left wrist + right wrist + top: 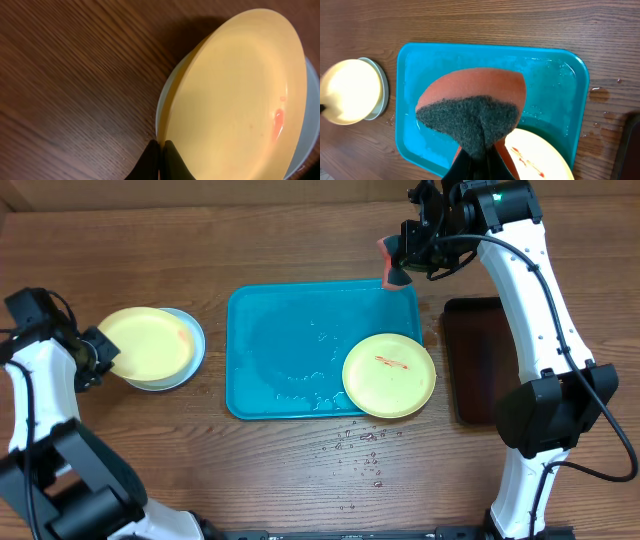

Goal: Clean dirty plates on tray and stack at the side
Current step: 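Carry the yellow plate left and stack it on the white plate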

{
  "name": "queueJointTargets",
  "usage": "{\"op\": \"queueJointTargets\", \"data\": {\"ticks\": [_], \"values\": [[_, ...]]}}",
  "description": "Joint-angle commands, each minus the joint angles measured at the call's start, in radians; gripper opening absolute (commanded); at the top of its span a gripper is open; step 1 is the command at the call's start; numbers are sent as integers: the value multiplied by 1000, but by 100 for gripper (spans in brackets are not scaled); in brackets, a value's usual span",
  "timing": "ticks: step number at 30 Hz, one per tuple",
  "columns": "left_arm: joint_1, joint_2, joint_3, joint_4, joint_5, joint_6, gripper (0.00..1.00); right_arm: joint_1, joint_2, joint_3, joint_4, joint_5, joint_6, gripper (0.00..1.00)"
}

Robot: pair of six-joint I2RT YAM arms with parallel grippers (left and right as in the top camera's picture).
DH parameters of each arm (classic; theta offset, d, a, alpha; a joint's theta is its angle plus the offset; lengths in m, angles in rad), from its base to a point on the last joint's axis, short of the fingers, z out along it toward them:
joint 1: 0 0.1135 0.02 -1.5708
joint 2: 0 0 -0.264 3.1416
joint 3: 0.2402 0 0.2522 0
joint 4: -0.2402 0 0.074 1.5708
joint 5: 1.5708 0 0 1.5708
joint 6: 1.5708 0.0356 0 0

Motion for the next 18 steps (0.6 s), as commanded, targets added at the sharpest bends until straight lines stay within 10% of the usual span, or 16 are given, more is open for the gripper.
{"op": "queueJointTargets", "data": {"ticks": [1,4,9,18], "values": [[-13,48,21,1,61,-21,4,0,-4,4,5,3,-8,4],[-23,51,21,-17,87,-11,16,0,-4,4,5,3,-8,4],[-53,18,44,-28,86,46,65,0,-4,4,6,3,-8,4],[-195,-18,213,-163,330,130,89,0,-4,4,6,2,-8,4]]}}
